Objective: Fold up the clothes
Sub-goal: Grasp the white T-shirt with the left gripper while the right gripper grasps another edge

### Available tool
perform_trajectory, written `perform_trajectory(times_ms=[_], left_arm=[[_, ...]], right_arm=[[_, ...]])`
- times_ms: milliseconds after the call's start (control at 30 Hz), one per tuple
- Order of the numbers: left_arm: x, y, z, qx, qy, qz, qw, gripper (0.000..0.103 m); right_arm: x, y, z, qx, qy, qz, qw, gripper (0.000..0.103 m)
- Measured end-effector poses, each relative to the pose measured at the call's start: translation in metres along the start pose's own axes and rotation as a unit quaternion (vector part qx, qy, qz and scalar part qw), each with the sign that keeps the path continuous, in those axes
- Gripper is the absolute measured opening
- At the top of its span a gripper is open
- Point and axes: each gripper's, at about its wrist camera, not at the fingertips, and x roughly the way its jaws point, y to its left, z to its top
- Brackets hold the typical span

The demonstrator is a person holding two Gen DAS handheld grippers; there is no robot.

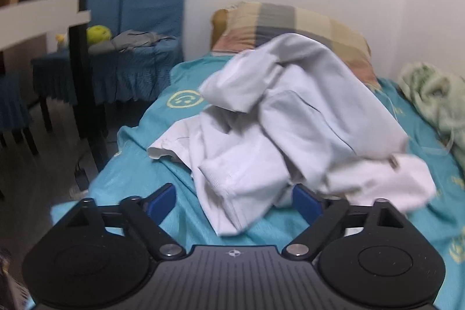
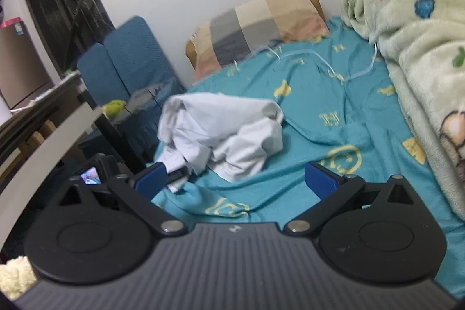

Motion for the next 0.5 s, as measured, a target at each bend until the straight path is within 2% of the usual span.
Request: perform_trajectory(times_ms=[67, 100, 167, 200, 267, 500], left_arm=[[0.006, 0.004, 0.001, -0.012, -0.007, -0.004, 0.9999, 0.057], [0.005, 0.003, 0.002, -0.006, -0.01, -0.005, 0.9999, 0.05], [0.001, -0.004, 0.003, 0.014, -0.019, -0.001, 0.9997, 0.018], [-0.002, -0.007, 0.004, 0.022, -0.026, -0.002, 0.9994, 0.011], [-0.015, -0.014, 0.007, 0.036, -0.045, -0.018, 0.9982, 0.009], [-0.085, -0.029, 0.022, 0.075, -0.09, -0.077, 0.9901, 0.006]], right_arm=[[0.01, -0.006, 0.0, 0.016, 0.009, 0.003, 1.0, 0.103], [0.015, -0.008, 0.0, 0.024, 0.013, 0.005, 1.0, 0.103], [0.022, -0.01, 0.0, 0.026, 0.015, -0.001, 1.0, 0.103], [0.024, -0.01, 0.0, 0.018, 0.009, -0.009, 1.0, 0.103], [0.025, -0.009, 0.001, 0.004, -0.001, -0.018, 1.0, 0.103], [0.013, -0.01, 0.003, 0.003, -0.022, -0.001, 1.0, 0.103]])
